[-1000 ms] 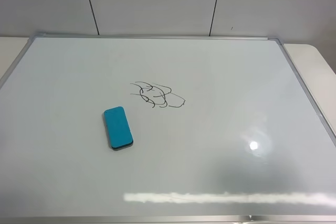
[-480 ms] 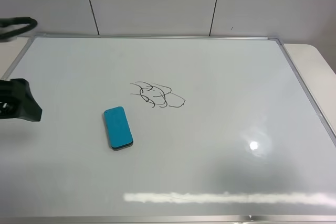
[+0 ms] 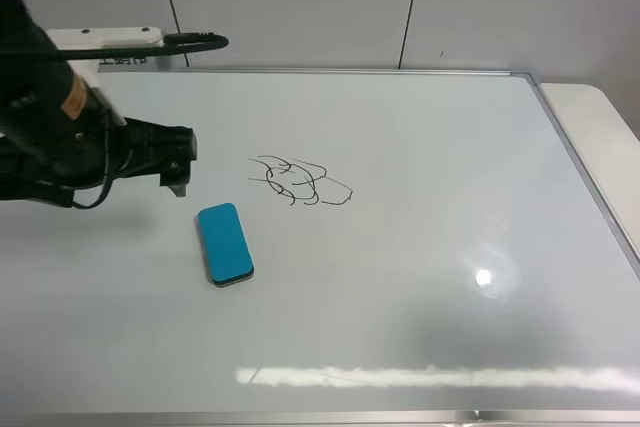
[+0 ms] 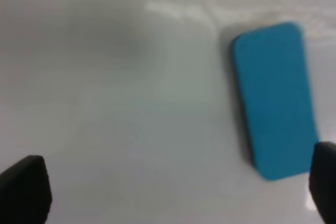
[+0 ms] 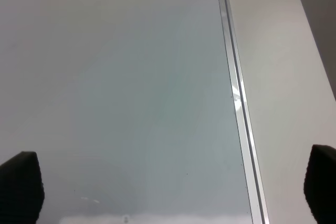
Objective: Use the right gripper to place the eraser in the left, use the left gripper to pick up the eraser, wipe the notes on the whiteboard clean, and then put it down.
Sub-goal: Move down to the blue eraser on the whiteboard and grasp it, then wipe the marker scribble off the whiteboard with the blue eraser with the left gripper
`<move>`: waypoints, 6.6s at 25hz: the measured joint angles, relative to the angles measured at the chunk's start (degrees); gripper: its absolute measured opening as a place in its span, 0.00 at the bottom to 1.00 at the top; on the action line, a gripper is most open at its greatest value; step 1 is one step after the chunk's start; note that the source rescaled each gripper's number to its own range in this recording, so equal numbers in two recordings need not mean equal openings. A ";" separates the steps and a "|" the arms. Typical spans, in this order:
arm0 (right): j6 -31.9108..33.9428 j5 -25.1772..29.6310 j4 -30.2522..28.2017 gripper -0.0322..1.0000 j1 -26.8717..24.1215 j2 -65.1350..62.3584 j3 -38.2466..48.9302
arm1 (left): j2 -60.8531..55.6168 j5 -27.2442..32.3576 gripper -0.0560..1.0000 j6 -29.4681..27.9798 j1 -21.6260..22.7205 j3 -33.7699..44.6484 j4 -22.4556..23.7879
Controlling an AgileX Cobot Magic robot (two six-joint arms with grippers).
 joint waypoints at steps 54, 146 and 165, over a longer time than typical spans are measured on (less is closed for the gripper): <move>0.00 0.00 -2.23 1.00 0.00 0.00 0.00 | 25.45 -16.98 1.00 -2.74 -0.77 -3.69 -5.70; 0.00 0.00 -2.23 1.00 0.00 0.00 0.00 | 40.07 -23.09 0.08 50.69 -4.66 -25.56 -24.83; 0.00 0.00 -2.23 1.00 0.00 0.00 0.00 | 39.85 -22.07 0.08 63.11 17.39 -26.03 -22.50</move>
